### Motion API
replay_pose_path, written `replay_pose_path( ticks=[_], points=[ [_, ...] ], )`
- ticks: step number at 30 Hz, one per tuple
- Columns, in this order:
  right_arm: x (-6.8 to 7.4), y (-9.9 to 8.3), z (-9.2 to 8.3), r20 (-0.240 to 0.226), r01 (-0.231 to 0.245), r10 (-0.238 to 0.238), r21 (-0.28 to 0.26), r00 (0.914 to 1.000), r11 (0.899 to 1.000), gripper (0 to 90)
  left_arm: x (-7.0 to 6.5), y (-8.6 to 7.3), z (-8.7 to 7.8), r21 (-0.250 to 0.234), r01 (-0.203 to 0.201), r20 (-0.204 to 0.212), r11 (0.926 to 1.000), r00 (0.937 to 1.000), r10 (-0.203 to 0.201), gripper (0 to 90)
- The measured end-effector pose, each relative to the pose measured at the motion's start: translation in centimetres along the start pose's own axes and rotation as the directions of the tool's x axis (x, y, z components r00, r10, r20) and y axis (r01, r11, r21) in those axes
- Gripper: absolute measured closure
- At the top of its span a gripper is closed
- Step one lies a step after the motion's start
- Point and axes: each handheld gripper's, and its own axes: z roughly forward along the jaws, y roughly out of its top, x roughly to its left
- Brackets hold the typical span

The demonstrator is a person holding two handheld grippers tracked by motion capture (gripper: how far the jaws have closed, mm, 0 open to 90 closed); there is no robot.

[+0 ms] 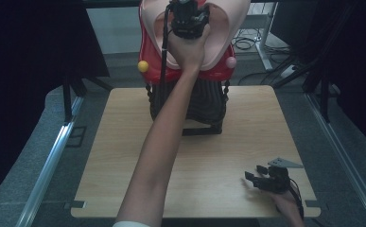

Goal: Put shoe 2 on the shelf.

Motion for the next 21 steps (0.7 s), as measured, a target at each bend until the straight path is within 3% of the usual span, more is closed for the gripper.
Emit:
replay_pose_path(
  ticks=[6,12,21],
  points=[
    [0.2,0.0,0.1,-0.009,0.002,-0.002,0.005,1.0000,1.000,33.9,-0.6,0.1,2.0,0.010,-0.016,-0.046,0.9998,0.9988,0.017,84.3],
    [0.2,0.0,0.1,-0.014,-0.001,0.001,0.004,0.9999,1.000,33.9,0.1,-0.7,3.3,0.026,0.035,-0.066,0.9991,0.9973,-0.033,84.1],
    [0.3,0.0,0.1,-0.014,0.002,-0.002,0.005,0.9999,1.000,33.9,0.8,-1.5,3.8,0.051,0.040,-0.122,0.9979,0.9920,-0.033,81.9]
  ],
)
